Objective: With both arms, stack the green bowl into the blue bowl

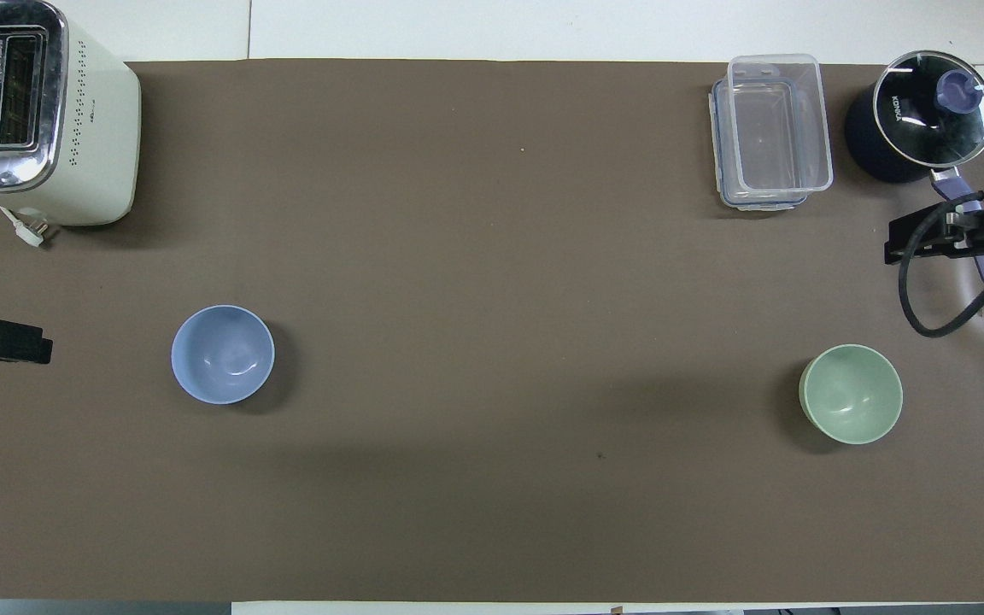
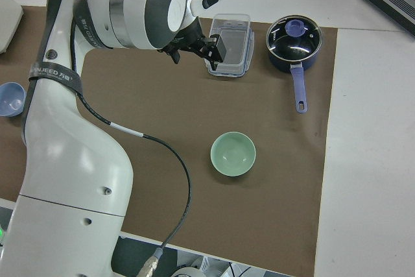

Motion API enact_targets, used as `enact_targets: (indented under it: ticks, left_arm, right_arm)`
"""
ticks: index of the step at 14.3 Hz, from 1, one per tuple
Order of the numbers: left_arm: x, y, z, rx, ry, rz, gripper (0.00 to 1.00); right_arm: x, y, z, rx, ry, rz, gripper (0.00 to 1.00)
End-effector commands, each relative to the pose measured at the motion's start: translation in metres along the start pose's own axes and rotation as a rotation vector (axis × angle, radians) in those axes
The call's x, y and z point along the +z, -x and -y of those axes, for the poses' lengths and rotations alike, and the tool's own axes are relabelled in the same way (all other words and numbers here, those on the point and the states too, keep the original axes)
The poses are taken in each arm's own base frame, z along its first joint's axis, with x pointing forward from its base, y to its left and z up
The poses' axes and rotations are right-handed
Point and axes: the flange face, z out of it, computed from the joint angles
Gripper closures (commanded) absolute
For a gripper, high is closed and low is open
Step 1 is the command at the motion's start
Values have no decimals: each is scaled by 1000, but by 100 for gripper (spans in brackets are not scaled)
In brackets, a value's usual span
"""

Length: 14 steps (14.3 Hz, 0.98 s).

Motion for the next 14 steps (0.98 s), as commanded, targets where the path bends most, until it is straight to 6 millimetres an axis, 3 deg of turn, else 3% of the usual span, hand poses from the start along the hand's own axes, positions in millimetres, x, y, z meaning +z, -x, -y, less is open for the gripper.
enact_targets:
  ticks: [1, 14]
  left_arm:
    - [-6, 4, -3, -6, -22, 5, 0]
    - [-6, 2, -4, 0, -23, -9, 0]
  right_arm:
    - [3, 25, 3, 12, 5, 7, 0]
    - [5, 22, 0, 4, -1, -17, 0]
